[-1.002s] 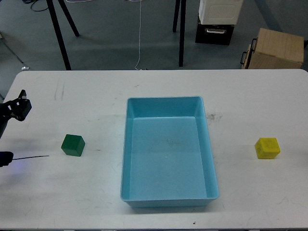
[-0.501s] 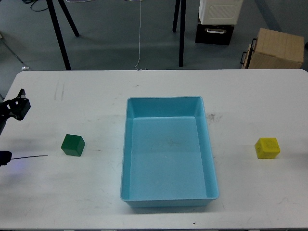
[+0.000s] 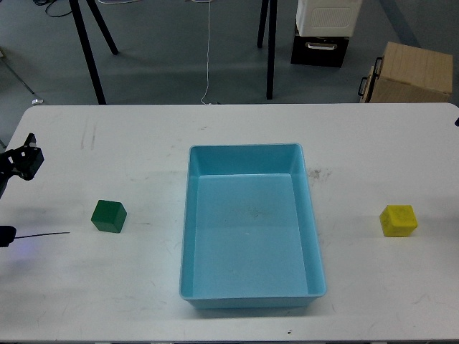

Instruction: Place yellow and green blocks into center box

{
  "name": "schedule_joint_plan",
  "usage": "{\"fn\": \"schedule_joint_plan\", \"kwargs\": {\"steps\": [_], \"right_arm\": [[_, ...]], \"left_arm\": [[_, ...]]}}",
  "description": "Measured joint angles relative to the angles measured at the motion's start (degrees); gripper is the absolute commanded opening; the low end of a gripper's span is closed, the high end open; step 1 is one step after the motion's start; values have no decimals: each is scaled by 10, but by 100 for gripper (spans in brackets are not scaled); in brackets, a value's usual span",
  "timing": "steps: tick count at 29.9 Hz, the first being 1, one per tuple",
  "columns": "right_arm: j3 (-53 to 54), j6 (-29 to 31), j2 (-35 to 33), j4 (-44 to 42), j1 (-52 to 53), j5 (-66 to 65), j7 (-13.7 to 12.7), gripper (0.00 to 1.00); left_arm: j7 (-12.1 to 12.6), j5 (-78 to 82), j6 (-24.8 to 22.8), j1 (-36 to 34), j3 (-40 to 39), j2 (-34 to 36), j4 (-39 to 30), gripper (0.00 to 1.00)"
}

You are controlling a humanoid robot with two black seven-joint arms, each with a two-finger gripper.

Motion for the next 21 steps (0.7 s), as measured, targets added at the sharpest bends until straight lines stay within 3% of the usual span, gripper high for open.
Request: {"fn": "schedule_joint_plan", "kwargs": {"steps": [7,21], "right_arm": [[-41,0,0,-10,2,-143,-1,99],[-87,34,31,-13,22,-166,-1,99]], "left_arm": [[1,0,1,0,1,0,1,100],[-2,15,16,10,0,-1,-1,100]]}}
